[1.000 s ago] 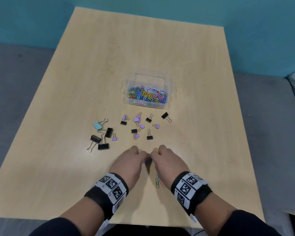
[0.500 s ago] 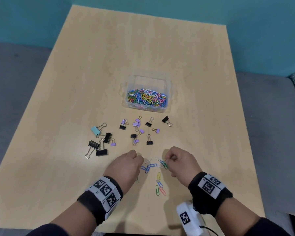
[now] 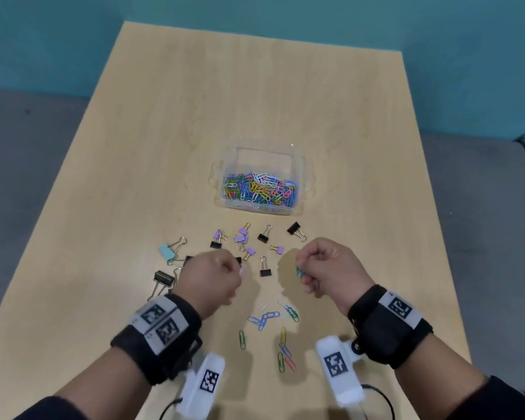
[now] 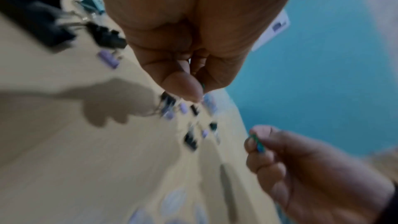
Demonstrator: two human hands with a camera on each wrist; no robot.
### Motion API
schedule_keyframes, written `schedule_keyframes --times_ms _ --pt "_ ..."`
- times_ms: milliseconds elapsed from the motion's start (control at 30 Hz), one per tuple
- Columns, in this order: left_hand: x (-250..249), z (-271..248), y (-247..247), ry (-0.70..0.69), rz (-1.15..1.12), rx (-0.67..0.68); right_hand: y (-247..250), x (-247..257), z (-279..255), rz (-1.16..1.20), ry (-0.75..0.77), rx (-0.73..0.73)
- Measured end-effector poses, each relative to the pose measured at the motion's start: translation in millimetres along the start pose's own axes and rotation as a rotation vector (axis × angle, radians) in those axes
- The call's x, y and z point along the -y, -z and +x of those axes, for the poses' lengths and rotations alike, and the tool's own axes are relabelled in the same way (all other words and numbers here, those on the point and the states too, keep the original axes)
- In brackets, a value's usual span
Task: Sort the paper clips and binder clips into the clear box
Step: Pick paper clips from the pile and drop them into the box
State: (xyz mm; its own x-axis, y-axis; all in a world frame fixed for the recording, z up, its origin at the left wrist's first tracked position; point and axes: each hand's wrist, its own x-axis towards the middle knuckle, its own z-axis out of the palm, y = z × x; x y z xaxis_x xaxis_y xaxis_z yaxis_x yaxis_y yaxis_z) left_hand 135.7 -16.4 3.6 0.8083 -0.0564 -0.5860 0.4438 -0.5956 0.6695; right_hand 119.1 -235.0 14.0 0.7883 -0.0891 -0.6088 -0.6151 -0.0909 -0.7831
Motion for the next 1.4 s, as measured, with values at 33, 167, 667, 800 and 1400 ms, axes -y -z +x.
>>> schedule_keyframes --times_ms 33,167,667,800,1400 --pt "-12.4 5.7 10.0 -0.014 -0.056 -0.027 0.4 12.2 6.1 0.017 0.033 -0.016" --pt "-69.7 39.4 47.9 -0.205 -0.003 -0.215 -4.1 62.8 40.1 0.028 0.194 -0.135" --pt "33.6 -24.1 -0.9 -0.725 0.693 0.000 2.9 -37.6 -36.6 -1.116 0.422 0.147" --pt "63.8 -41.1 -34.2 -0.918 0.962 0.201 -7.5 -75.7 -67.9 -1.332 0.533 0.202" --pt "73.5 -57.9 -31.8 -0.484 0.700 0.172 -33.3 -106.0 -87.2 -1.104 0.347 0.107"
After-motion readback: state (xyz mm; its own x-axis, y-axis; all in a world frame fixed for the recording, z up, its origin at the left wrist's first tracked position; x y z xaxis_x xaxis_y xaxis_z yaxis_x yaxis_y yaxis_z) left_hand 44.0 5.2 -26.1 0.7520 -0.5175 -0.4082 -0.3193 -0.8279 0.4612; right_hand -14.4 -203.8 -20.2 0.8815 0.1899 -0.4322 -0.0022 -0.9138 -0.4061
